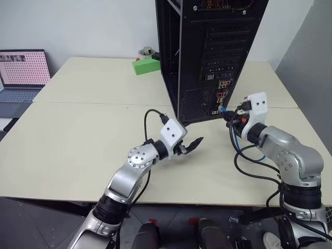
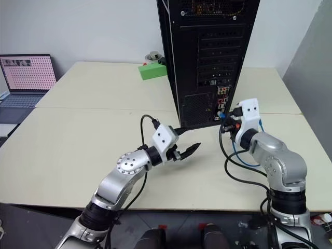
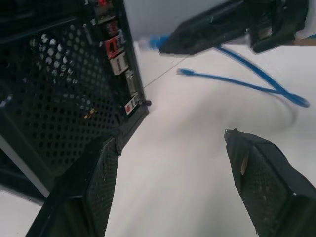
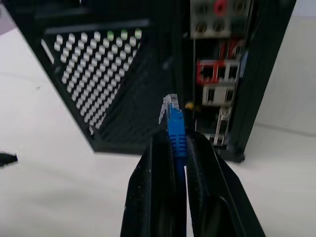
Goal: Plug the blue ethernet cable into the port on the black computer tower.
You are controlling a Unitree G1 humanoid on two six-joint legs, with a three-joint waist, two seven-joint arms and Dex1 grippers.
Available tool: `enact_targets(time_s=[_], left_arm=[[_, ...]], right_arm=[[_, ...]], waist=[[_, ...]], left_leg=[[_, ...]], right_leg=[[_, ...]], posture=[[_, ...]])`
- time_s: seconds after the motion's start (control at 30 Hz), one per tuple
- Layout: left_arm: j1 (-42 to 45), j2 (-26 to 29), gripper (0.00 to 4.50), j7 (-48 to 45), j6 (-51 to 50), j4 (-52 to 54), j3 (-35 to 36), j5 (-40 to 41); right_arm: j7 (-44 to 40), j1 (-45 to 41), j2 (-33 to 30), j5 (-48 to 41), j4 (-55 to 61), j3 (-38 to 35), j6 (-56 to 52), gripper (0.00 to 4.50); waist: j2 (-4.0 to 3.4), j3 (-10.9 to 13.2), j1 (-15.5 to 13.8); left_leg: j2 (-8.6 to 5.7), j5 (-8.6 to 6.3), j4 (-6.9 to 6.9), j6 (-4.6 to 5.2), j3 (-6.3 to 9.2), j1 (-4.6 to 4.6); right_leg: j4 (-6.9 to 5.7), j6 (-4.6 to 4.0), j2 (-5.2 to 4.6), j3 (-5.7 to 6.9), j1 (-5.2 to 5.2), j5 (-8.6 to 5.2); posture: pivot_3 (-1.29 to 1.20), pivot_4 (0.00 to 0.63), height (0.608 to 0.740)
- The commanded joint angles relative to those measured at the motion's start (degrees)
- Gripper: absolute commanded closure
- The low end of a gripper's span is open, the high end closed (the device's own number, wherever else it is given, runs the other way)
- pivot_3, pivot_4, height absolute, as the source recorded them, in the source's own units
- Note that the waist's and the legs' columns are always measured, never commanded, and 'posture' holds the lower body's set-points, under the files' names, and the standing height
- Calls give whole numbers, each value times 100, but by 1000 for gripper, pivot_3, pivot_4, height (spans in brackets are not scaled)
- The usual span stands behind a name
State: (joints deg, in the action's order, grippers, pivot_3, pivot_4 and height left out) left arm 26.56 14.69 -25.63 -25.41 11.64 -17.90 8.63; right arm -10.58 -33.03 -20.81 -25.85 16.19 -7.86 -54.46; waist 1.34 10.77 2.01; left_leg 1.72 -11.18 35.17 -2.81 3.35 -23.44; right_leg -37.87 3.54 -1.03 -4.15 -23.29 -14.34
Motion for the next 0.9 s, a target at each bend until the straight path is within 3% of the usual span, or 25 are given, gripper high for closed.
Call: enact_targets(time_s=[0.03, 0.9], left_arm=[[209, -147, 996, 166, -401, 242, 138, -39], [177, -302, 996, 285, -900, 518, 108, -144]], right_arm=[[312, -365, 91, 246, -201, -65, 140, 4474], [140, -1054, 315, 783, -1461, 162, 655, 4474]], waist=[[0, 0, -3], [0, 0, 0]], left_leg=[[0, 0, 0, 0, 0, -1], [0, 0, -4, 0, -1, -4]], right_leg=[[1, 0, 0, 0, 0, 0], [7, -1, -1, -1, -2, 0]], posture=[[0, 150, 740], [0, 150, 740]])
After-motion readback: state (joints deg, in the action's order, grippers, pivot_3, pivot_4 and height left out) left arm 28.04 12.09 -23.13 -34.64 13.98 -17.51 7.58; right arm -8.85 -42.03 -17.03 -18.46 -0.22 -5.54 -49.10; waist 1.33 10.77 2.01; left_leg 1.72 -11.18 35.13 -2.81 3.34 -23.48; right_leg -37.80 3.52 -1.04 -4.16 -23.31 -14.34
